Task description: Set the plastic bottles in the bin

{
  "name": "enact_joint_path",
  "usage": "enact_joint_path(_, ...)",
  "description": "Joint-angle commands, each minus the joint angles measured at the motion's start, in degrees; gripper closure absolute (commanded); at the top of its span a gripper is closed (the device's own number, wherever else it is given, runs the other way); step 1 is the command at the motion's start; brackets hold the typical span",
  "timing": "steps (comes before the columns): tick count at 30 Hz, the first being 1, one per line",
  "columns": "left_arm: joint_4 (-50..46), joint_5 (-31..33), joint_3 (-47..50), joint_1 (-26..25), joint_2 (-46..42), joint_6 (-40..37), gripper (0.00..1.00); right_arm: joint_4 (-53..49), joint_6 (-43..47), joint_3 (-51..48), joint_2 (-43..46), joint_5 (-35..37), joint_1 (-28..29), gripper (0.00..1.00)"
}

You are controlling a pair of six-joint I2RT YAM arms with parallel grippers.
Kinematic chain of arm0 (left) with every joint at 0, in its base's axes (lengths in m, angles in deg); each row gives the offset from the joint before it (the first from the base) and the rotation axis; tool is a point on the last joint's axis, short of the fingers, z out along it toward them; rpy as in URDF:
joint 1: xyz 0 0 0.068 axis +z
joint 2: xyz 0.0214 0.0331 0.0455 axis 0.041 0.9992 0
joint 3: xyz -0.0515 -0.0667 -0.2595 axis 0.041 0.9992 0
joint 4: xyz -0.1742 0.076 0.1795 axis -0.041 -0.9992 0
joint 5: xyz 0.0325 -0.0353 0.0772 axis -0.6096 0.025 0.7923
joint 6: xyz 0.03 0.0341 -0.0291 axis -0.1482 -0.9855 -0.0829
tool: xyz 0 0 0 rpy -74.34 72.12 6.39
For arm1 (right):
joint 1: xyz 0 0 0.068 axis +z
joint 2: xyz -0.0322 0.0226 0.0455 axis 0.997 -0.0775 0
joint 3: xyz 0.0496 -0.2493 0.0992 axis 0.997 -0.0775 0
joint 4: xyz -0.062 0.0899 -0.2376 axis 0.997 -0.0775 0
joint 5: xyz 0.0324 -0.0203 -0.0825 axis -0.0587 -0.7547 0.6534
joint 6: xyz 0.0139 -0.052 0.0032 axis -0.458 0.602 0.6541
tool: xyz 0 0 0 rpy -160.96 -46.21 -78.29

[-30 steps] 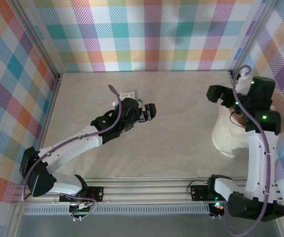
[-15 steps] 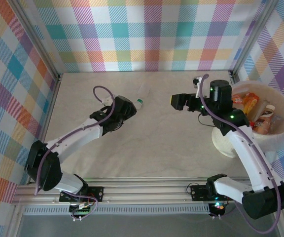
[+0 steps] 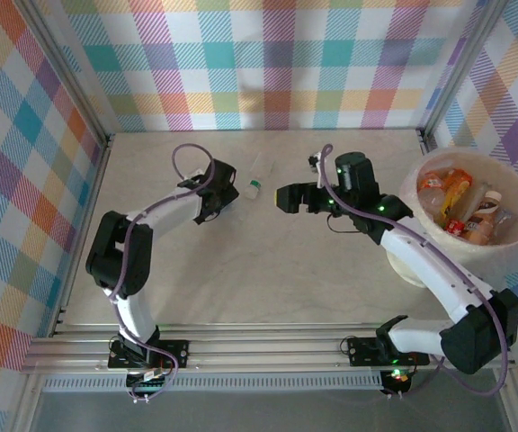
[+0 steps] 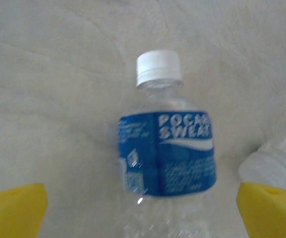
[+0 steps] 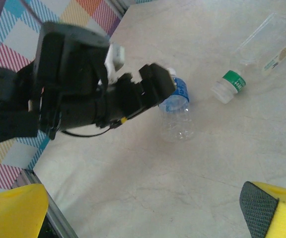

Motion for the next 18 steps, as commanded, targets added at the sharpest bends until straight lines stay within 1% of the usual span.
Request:
enact_joint_path(1, -1.4, -0.8, -4.4, 1.4, 3.4, -1.2, 0.04, 2.5, -0.5, -0.3, -0.4, 1.5, 0.8, 0.0)
enact_joint_path(3, -2.0, -1.0, -6.3, 2.1, 5.7, -1.4, 0.04, 2.3, -0.2, -0.3, -0.4, 1.7, 1.1, 0.0)
enact_joint_path(6, -2.4, -2.9, -8.6, 3.0, 8.6, -1.4, 0.07, 1.8, 0.9, -0.5, -0.1, 2.1, 1.6, 0.0)
enact_joint_path(12, -1.9, -4.5, -9.1, 3.4, 11.5, -0.8, 0.1, 2.7, 2.1, -2.0, 1.5, 3.6, 2.2, 0.0)
enact_joint_path(15, -1.3, -6.1, -9.2, 3.7, 13.0, -0.2, 0.18, 3.7, 1.9, -2.9, 2.6, 4.7, 2.3, 0.0)
enact_joint_path(18, 1.3, -6.5, -7.1, 3.8, 13.0, 0.6, 0.21, 4.0, 0.8, -3.6, 3.2, 6.8, 2.3, 0.0)
